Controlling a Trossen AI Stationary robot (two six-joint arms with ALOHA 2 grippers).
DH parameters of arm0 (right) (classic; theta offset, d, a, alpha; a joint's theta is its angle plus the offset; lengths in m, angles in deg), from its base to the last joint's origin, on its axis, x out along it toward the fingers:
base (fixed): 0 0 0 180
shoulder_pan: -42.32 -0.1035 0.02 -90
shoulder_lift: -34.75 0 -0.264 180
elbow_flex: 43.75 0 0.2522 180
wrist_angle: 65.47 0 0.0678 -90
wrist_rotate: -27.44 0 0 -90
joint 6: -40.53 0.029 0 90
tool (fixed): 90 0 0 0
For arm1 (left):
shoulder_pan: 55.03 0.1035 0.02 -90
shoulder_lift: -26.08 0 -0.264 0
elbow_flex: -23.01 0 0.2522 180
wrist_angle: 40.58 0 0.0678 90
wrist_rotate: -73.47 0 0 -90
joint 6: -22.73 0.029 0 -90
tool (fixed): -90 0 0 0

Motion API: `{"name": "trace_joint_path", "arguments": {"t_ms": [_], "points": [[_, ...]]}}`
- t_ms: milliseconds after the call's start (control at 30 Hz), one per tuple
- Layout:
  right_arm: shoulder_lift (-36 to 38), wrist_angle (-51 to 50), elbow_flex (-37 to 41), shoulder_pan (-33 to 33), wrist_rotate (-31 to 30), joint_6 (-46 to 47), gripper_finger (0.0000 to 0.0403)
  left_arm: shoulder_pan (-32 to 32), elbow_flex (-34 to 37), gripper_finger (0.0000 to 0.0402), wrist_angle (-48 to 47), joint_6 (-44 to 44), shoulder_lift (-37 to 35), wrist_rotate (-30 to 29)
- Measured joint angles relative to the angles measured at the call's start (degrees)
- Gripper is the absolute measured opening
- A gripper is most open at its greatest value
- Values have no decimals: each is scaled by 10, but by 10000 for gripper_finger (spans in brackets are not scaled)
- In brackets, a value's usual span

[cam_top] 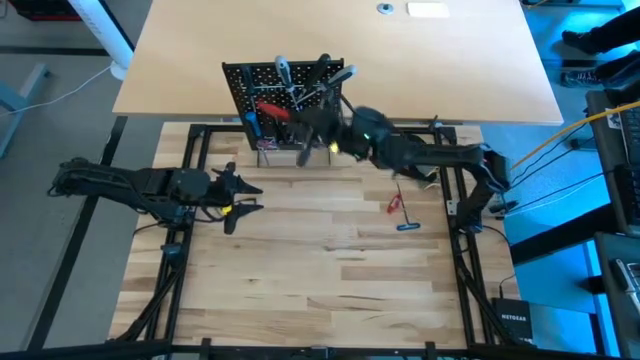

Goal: Hang tools onto peg board
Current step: Hang the bottom red t-handle hex key on the peg board

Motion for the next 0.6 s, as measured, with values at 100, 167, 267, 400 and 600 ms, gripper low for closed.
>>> {"name": "trace_joint_path", "arguments": {"t_ms": [100,167,267,400,600], "points": [[-32,-23,-42,31,-1,28,55,0,0,188,3,10,0,0],[-46,-35,-59,49,-1,47,55,1,0,188,1,18,0,0],[-63,-41,-71,70,-1,72,58,1,0,186,4,33,0,0],[-79,-34,-73,91,2,92,56,1,0,188,20,59,0,0],[-89,-26,-74,96,-3,86,59,1,0,187,22,80,0,0]]}}
